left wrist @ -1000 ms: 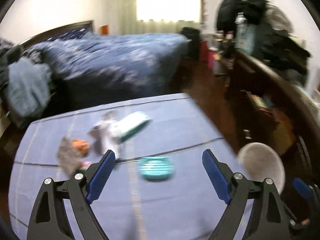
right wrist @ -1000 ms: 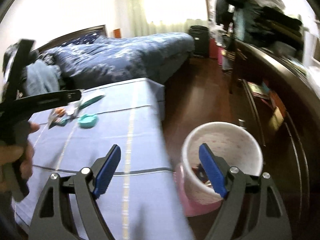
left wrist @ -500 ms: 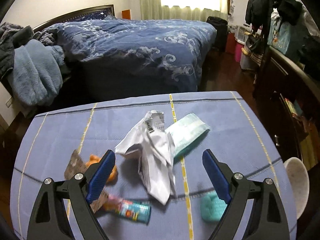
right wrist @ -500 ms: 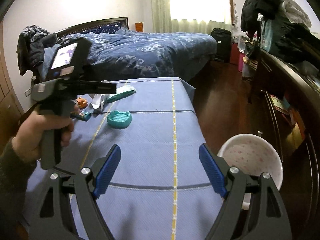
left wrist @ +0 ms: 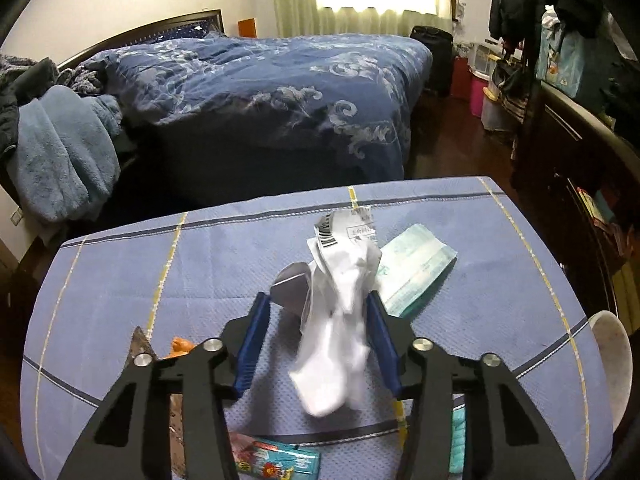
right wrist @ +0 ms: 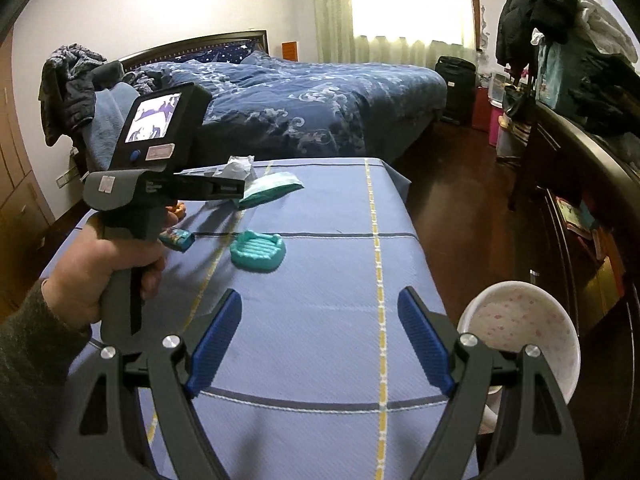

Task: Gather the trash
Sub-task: 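Grasp the teal soap dish with the right tool while the left tool holds the paper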

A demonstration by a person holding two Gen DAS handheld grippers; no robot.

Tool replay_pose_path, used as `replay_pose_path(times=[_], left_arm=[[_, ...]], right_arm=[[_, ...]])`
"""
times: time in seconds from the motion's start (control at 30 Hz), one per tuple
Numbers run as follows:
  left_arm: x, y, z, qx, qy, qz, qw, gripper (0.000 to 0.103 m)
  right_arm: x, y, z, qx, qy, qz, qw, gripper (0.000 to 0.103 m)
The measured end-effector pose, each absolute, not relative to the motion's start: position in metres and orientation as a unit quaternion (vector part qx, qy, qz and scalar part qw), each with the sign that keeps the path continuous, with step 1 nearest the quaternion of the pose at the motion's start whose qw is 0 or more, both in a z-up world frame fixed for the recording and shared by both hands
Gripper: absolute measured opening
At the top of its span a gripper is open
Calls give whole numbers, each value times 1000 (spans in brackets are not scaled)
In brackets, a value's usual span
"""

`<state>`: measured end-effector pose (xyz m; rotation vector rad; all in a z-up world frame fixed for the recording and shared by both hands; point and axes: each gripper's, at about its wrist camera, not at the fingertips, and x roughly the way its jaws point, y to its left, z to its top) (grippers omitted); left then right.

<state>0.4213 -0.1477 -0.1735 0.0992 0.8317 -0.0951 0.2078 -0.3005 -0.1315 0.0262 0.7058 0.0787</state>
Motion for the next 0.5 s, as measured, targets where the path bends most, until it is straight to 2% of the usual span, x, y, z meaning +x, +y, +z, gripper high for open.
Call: replay_pose_path(times=[0.1,0.5], left_arm=[[417,-136,-167,25,398,-52,915,42],[366,-78,-115,-24,346,-69,935,42]], right_arm=[[213,-296,-130,14,348,46,936,81],[291,-250,-148,-9,382,50,923,81]])
